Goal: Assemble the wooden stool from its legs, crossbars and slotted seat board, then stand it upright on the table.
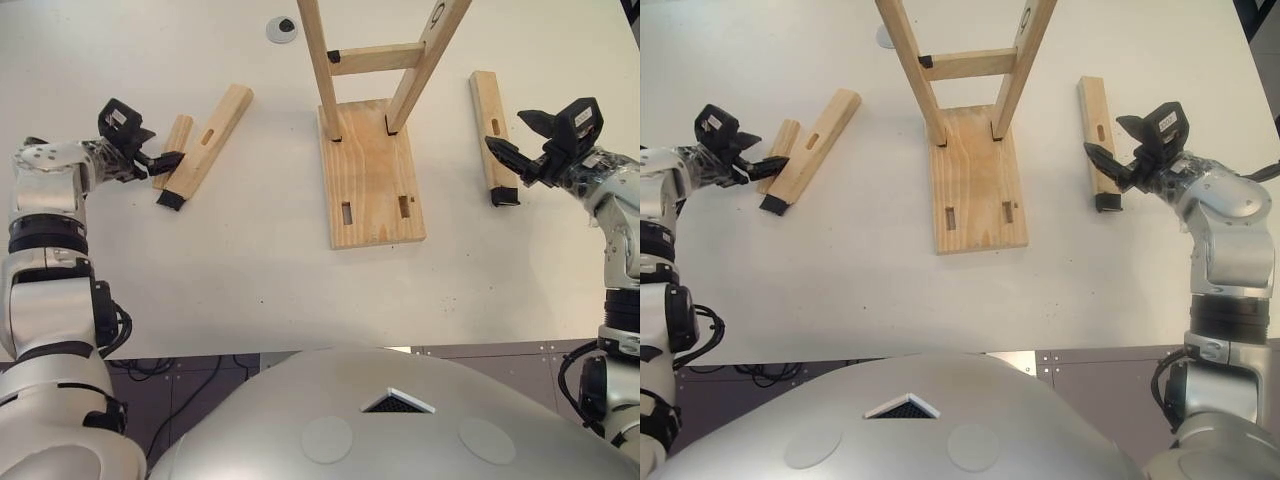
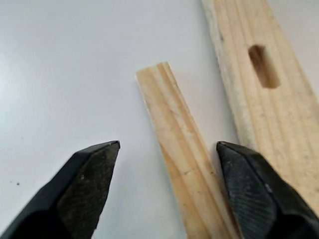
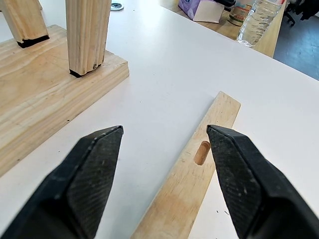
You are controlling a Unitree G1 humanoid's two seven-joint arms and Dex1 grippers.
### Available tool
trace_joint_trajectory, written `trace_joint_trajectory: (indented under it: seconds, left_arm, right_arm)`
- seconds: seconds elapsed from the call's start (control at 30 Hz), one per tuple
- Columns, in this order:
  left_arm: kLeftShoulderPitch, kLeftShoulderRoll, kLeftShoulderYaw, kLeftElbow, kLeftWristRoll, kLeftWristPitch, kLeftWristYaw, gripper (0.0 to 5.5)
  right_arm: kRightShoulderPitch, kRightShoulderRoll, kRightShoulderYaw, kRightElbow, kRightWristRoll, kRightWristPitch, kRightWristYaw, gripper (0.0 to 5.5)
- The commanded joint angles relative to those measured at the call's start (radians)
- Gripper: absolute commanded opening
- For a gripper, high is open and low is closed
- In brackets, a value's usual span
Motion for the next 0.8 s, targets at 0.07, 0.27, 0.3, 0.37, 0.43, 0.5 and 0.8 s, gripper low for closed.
trace_joint_trajectory:
  seconds: [0.07,0.27,0.3,0.37,0.43,0.5,0.8]
  left_arm:
    - [0.101,-0.004,-0.001,-0.081,-0.003,0.138,0.021,2.85]
    - [0.206,0.005,-0.001,-0.245,-0.022,0.286,0.045,1.96]
    - [0.214,0.005,-0.004,-0.261,-0.023,0.301,0.049,1.79]
    - [0.227,0.006,-0.006,-0.282,-0.024,0.321,0.059,1.50]
    - [0.235,0.006,-0.005,-0.292,-0.025,0.334,0.071,1.27]
    - [0.237,0.000,0.001,-0.293,-0.028,0.331,0.085,1.25]
    - [-0.091,-0.221,0.235,-0.611,-0.291,-0.215,0.244,1.25]
  right_arm:
    - [-0.001,-0.002,0.005,-0.009,-0.002,-0.002,0.005,3.11]
    - [0.014,0.003,0.009,-0.020,-0.001,-0.001,0.001,3.11]
    - [0.013,0.004,0.009,-0.019,-0.001,-0.001,0.000,3.11]
    - [0.005,0.005,0.013,-0.018,-0.001,-0.001,0.000,3.11]
    - [-0.004,0.004,0.016,-0.015,-0.001,-0.002,0.002,3.11]
    - [-0.013,0.003,0.014,-0.012,0.000,-0.005,0.000,3.11]
    - [-0.290,0.259,-0.299,-0.317,0.640,0.267,-0.401,3.11]
